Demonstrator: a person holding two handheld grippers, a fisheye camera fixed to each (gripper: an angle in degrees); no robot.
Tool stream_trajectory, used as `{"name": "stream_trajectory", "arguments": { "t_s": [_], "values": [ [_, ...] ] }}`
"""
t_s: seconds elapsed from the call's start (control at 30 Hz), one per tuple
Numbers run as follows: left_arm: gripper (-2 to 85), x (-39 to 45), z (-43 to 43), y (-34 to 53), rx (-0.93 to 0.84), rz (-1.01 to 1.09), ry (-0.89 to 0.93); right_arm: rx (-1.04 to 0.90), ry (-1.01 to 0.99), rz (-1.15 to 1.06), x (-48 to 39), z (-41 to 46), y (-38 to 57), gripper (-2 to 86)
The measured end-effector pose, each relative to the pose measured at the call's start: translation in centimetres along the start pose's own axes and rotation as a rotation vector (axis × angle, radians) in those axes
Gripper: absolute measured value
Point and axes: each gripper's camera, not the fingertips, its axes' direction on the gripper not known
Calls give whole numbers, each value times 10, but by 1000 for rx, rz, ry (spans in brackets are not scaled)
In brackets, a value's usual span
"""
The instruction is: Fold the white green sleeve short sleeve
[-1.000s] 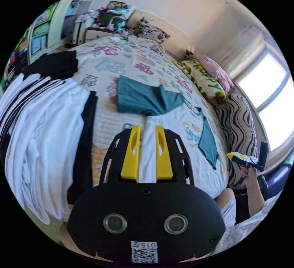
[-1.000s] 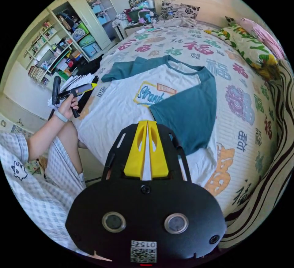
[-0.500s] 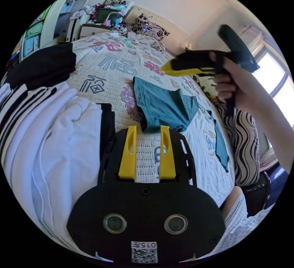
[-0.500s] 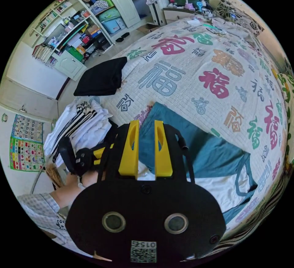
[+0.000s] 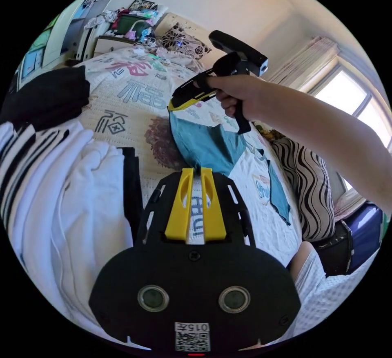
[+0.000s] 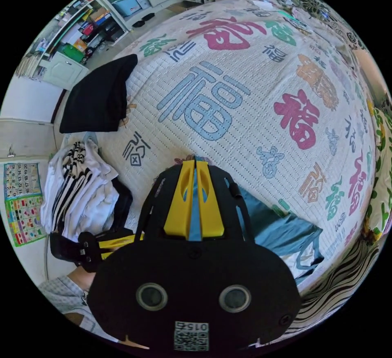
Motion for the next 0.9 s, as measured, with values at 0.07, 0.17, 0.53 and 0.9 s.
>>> {"name": "stream_trajectory", "arguments": {
  "t_s": [0.07, 0.17, 0.53, 0.9],
  "values": [
    [16, 31, -13, -2, 4, 106, -13, 98, -52, 8, 20, -32, 23, -9],
    [14, 78, -17, -1, -3, 241, -56, 210, -102, 42, 57, -69, 71, -10],
    [40, 178, 67, 46, -276, 431, -29, 231, -185, 403, 197, -38, 260, -6],
    [78, 194, 102, 28, -290, 387, -60, 320, -293, 478, 244, -21, 318, 77]
  ]
}}
